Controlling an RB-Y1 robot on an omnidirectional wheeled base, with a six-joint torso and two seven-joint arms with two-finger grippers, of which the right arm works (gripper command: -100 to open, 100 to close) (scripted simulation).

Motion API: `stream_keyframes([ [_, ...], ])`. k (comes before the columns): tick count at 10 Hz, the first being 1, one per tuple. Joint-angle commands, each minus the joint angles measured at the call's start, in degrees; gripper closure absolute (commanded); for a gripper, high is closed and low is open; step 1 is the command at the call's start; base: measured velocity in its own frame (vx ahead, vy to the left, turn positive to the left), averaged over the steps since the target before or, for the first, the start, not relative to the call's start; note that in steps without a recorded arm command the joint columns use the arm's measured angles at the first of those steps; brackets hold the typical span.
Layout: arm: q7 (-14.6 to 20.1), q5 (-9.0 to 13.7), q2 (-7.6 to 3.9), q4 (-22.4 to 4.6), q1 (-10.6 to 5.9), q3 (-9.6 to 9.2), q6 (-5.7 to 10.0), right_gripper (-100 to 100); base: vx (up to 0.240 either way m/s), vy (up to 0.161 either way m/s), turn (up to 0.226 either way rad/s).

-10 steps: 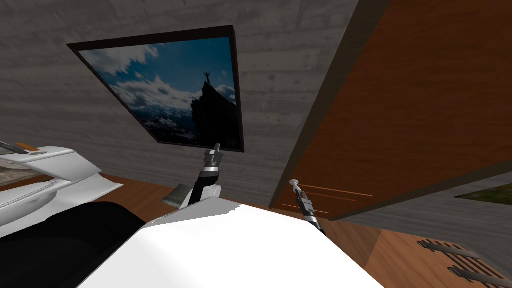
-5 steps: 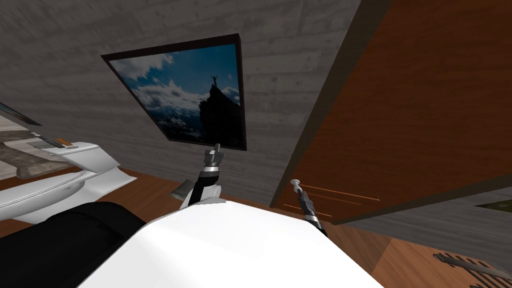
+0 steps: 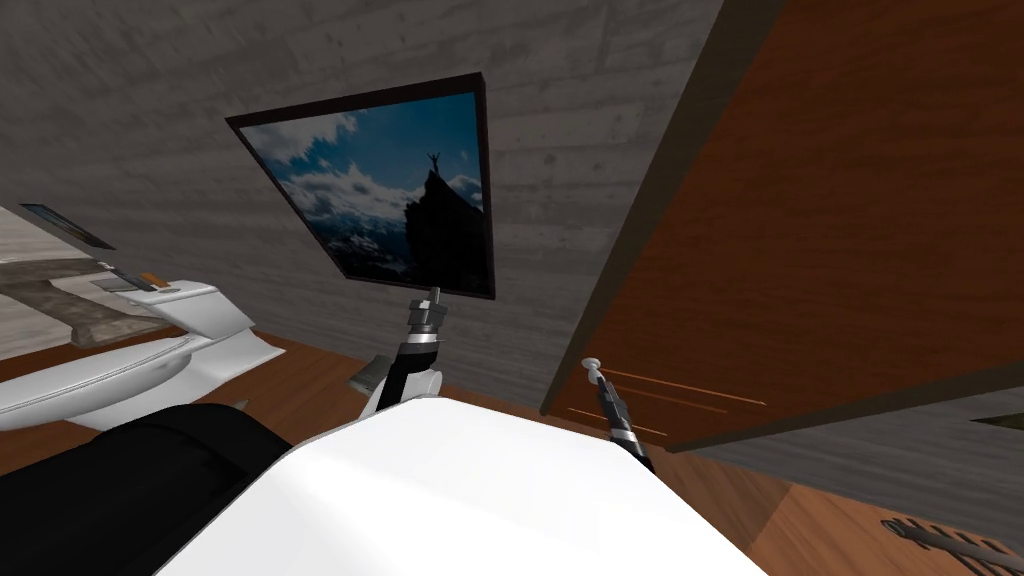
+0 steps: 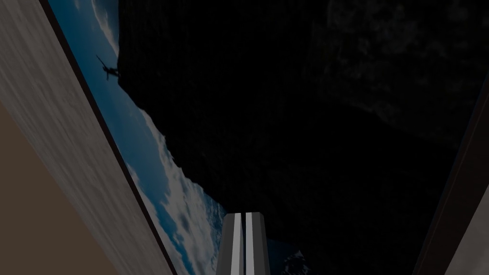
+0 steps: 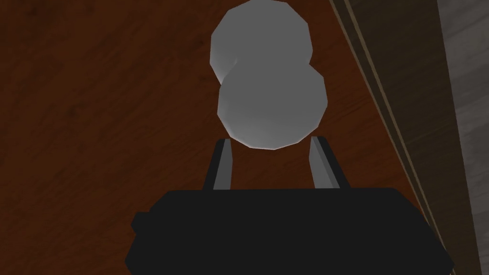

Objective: Pull the door open

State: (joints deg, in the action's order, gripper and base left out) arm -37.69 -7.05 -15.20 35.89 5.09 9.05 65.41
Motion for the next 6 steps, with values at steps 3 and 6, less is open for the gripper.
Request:
stream_keyframes([
  [3, 4.4, 0.7, 0.89, -0.2, -0.27, -1.07, -0.57, 100, -0.042, -0.017, 0.078],
  [6, 9.0, 2.3, 0.88, -0.1, -0.53, -1.17, -1.24, 100, -0.051, -0.023, 0.099],
])
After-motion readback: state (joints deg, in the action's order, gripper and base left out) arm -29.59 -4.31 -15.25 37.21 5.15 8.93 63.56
